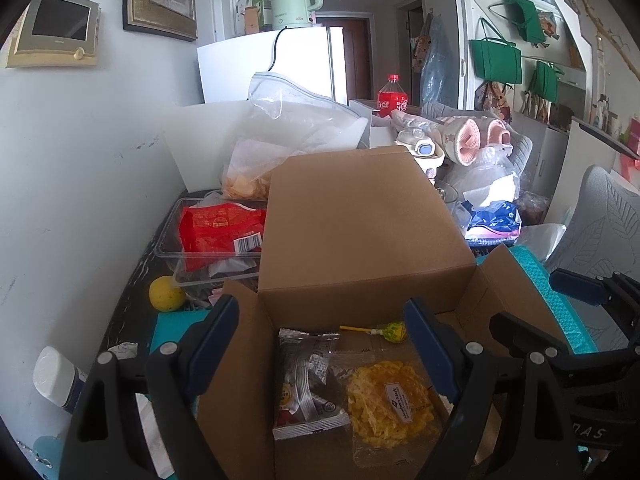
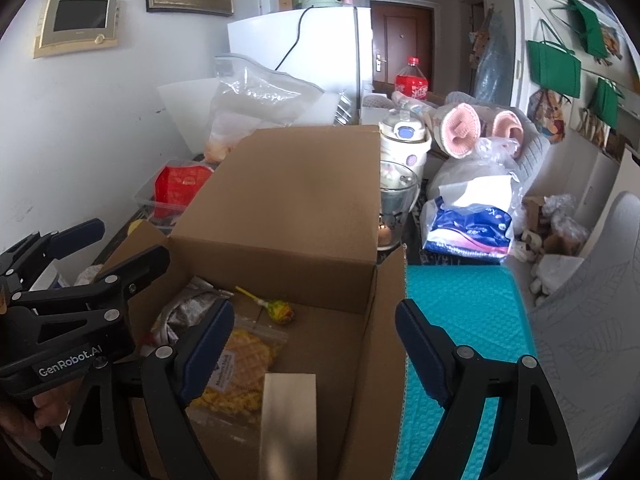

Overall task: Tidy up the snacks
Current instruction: 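Open the left tool over the box while the right tool releases the lollipop, then withdraw both open tools from the box back toward the snacks on the table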

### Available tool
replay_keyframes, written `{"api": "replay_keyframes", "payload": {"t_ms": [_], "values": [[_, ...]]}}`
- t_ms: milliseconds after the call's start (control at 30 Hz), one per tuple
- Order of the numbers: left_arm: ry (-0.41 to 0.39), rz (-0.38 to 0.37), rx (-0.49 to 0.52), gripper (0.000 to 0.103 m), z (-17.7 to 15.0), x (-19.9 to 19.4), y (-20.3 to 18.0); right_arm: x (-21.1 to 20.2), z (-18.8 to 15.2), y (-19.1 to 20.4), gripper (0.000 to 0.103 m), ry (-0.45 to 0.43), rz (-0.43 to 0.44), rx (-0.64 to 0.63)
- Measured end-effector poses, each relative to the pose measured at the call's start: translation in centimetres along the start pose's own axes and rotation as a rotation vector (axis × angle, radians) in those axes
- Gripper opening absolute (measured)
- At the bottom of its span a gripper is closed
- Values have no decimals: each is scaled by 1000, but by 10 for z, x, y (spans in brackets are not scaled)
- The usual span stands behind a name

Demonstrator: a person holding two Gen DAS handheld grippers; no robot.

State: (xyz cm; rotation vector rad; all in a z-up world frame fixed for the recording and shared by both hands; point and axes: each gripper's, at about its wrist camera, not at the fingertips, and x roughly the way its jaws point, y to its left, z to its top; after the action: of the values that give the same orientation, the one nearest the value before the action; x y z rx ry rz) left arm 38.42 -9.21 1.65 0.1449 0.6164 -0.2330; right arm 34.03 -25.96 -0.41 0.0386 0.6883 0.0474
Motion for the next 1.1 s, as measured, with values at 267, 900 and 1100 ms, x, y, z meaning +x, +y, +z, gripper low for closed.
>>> {"api": "replay_keyframes", "payload": {"t_ms": [267, 900, 1100], "values": [[-66, 12, 21, 85, 9, -46, -5, -40, 4, 3, 84, -60, -13, 0], [-259, 28, 62, 85, 9, -185, -8, -175, 1, 28, 86, -260, -39, -43], [-300, 28, 71, 85, -7, -222, -5, -212, -13, 36, 87, -306, -43, -55]]}}
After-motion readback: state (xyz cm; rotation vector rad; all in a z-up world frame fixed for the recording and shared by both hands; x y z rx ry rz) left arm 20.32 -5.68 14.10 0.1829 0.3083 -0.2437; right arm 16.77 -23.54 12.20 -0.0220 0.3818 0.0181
